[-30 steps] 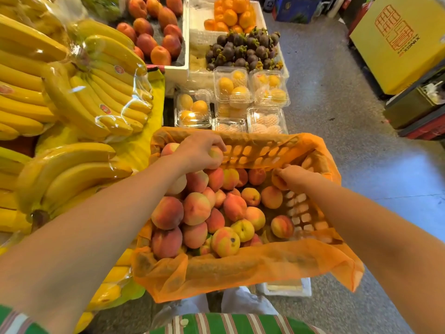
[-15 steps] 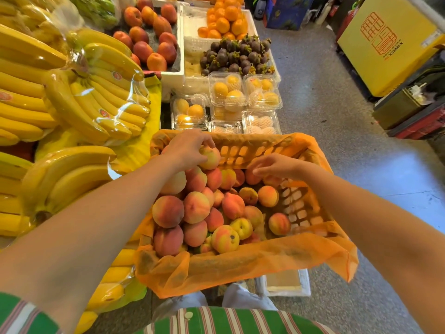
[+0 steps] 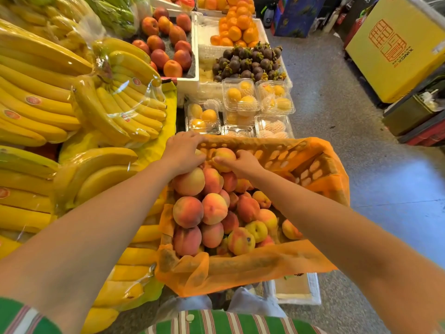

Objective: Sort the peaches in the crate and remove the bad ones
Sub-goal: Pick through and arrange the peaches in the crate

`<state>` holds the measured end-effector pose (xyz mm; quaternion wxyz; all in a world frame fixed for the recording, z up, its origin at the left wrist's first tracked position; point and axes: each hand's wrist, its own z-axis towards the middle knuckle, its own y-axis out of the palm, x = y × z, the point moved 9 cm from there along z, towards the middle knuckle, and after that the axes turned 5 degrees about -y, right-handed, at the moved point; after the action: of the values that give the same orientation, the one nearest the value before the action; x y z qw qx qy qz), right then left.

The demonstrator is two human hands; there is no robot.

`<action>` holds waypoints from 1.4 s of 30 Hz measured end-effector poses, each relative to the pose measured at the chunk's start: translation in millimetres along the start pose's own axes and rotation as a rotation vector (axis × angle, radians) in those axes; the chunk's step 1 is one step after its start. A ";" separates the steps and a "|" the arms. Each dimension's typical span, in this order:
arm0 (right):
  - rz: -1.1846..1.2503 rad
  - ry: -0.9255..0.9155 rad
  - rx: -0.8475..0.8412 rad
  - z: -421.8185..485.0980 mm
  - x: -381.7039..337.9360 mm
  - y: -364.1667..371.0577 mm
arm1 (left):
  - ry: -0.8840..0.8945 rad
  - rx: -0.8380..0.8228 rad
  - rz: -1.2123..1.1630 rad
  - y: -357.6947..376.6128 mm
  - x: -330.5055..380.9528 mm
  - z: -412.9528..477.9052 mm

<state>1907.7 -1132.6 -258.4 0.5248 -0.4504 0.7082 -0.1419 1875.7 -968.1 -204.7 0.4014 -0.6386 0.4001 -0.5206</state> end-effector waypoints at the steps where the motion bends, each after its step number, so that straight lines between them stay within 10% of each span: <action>1: -0.010 0.001 0.034 0.4 -0.7 0.7 | 0.004 0.005 -0.017 -1.4 -1.0 -0.7; 6: 0.234 0.042 0.091 -5.4 12.8 -7.6 | 0.037 0.033 -0.022 -9.0 0.9 -5.4; 11: 0.610 0.062 -0.305 -28.6 18.0 -12.6 | 0.302 -0.026 -0.260 -21.6 46.1 -17.5; 20: 0.585 0.025 -0.451 -57.4 34.9 -41.5 | 0.224 -0.277 -0.618 7.6 106.5 -18.9; 34: 0.288 0.061 -0.520 -76.9 88.3 -49.8 | 0.213 -0.555 0.144 34.1 85.2 -59.3; 42: 0.039 0.051 -0.629 -91.0 93.8 -40.9 | 0.220 -0.243 0.370 14.1 75.4 -101.5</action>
<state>1844.4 -1253.9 -251.4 0.3445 -0.5732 0.7388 0.0832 1784.7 -1053.0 -178.2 0.3640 -0.5374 0.6112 -0.4528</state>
